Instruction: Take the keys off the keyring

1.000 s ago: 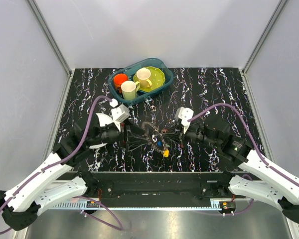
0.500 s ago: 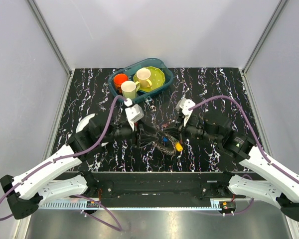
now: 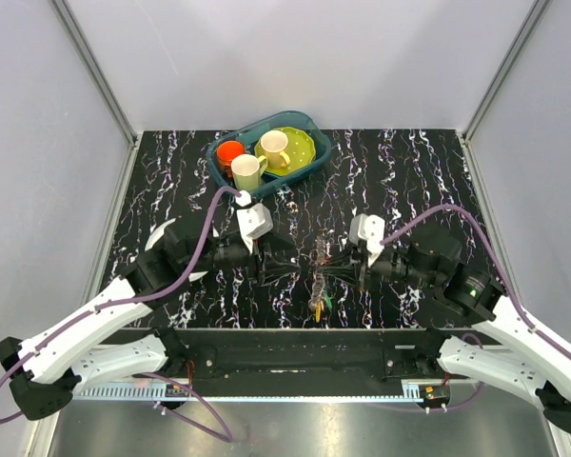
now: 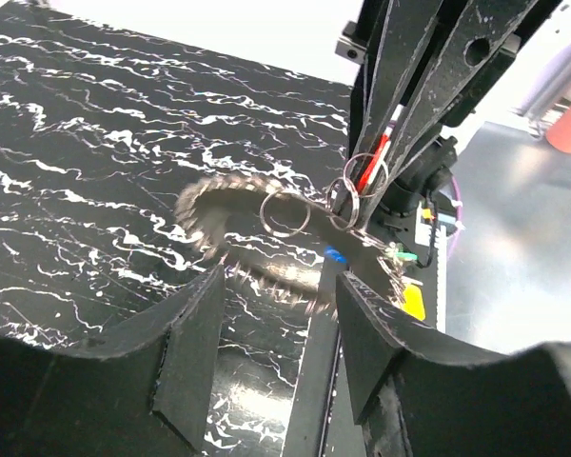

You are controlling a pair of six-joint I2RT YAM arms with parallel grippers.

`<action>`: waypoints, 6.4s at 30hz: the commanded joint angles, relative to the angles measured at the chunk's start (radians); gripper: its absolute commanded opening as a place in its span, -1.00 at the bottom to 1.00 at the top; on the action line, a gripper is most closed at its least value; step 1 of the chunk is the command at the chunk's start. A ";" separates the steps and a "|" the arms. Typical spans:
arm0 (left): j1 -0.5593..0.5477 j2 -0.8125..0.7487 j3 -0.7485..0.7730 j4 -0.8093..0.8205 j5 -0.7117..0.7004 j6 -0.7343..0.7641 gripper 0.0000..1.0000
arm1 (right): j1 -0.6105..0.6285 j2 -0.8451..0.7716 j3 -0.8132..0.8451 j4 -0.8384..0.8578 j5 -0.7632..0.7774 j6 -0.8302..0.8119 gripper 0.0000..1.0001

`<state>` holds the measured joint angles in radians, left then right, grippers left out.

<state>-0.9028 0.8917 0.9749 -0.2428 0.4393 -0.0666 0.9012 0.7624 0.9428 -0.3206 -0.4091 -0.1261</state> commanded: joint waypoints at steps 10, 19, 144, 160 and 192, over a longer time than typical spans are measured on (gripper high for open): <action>-0.004 -0.048 0.076 -0.032 0.256 0.031 0.12 | -0.001 0.026 0.102 -0.066 -0.198 -0.346 -1.00; -0.005 0.013 0.079 -0.050 0.265 -0.002 0.01 | -0.001 0.058 0.106 -0.021 -0.247 -0.331 -1.00; -0.015 -0.006 -0.002 0.129 0.170 -0.047 0.01 | -0.001 0.031 0.145 -0.080 -0.223 -0.457 -1.00; -0.039 -0.080 0.050 0.022 -0.024 -0.067 -0.12 | -0.002 0.140 0.209 -0.080 -0.001 -0.130 -1.00; -0.076 -0.088 -0.077 0.183 -0.157 -0.013 -0.20 | -0.001 0.199 0.267 -0.011 0.134 0.187 -1.00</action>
<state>-0.9741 0.8600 0.9276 -0.2001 0.3458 -0.0940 0.9012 0.9794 1.1408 -0.4374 -0.3111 -0.0494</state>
